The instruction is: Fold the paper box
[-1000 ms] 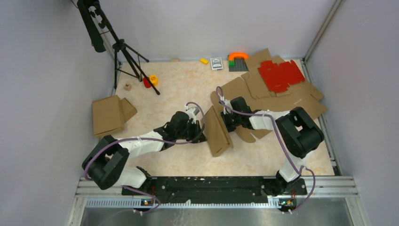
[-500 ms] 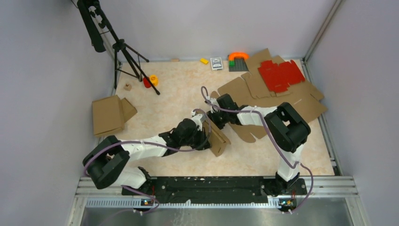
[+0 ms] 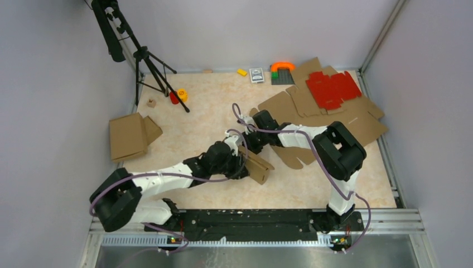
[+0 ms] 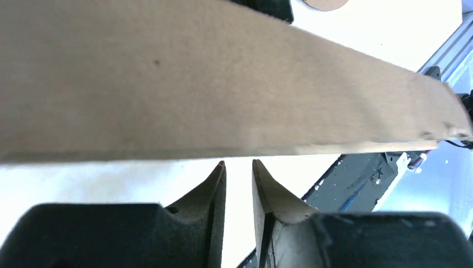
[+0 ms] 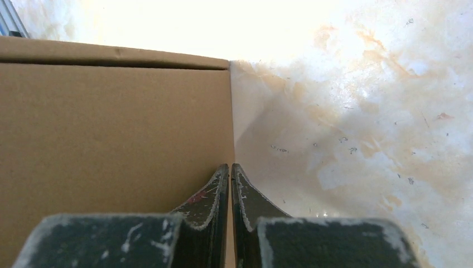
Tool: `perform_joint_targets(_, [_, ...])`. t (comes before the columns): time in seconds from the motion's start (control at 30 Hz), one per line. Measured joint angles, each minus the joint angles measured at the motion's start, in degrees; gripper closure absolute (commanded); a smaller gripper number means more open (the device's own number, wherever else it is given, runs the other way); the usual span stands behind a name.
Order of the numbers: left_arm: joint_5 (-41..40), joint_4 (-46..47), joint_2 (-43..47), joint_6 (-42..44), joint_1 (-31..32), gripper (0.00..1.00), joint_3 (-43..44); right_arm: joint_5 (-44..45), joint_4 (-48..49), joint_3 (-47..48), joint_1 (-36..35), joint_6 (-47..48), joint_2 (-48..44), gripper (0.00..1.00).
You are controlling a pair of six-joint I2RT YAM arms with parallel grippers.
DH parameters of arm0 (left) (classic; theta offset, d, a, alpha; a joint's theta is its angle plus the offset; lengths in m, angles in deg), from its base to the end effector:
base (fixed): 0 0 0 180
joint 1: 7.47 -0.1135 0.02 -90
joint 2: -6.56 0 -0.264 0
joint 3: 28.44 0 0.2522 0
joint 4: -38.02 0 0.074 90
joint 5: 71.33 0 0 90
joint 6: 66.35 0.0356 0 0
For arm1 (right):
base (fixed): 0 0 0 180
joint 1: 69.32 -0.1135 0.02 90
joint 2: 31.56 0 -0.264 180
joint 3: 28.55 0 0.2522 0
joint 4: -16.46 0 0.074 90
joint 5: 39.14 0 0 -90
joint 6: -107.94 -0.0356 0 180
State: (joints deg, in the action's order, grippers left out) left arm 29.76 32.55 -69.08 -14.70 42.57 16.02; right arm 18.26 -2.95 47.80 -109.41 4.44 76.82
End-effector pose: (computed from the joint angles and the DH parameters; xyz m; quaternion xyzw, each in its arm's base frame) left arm 0.1603 -0.2019 0.1737 0.1337 0.8803 -0.3734 0.2602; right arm 0.2798 0.2606 0.1490 -0.2985 0.8604 0.3793 0.1635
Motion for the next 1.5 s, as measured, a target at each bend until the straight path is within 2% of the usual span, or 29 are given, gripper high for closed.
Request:
perform_joint_targets(0.23, [-5.75,-21.35,13.81,5.97,-0.11,0.56,5.79,-0.04,-1.29,0.57,-0.31,1.55,0.07,0.95])
perform_joint_targets(0.37, [-6.71,-28.61,20.02,8.81,-2.82,0.49,9.94,-0.04,-1.68,0.96,-0.31,2.01,0.07,0.94])
perform_joint_targets(0.47, [-6.82,-31.71,20.79,10.67,-6.27,0.48,13.49,-0.04,-1.7,1.42,-0.31,2.08,0.07,0.92])
perform_joint_targets(0.53, [-7.19,-33.77,18.69,11.76,-7.41,0.45,16.46,0.02,-1.86,1.62,-0.31,2.19,0.07,0.88])
perform_joint_targets(0.63, [-8.39,-37.4,14.95,12.55,-7.58,0.25,20.5,0.52,-2.27,1.64,-0.31,2.43,0.07,0.82])
perform_joint_targets(0.7, [-10.47,-39.95,13.84,12.5,-7.58,0.04,22.51,1.27,-2.69,1.64,-0.28,2.47,0.07,0.78])
perform_joint_targets(0.77, [-12.81,-41.66,14.19,11.34,-7.65,0.01,23.67,2.23,-2.89,1.62,-0.28,2.47,-0.02,0.75])
perform_joint_targets(0.87, [-16.85,-41.86,16.85,6.43,-8.37,0.01,23.54,4.0,-2.82,1.4,-0.13,2.34,-0.87,0.71])
perform_joint_targets(1.1, [-25.22,-41.03,24.76,-13.46,-10.21,0.01,21.11,8.48,-1.57,-2.23,1.75,1.01,-6.03,0.68])
perform_joint_targets(1.3, [-26.58,-44.37,18.43,-32.54,-10.21,0.01,25.11,12.9,-0.48,-5.33,3.56,-0.42,-11.21,0.65])
perform_joint_targets(1.5, [-23.65,-42.97,14.82,-45.13,-10.21,0.01,24.76,18.6,0.98,-10.91,5.01,-1.57,-20.35,0.59])
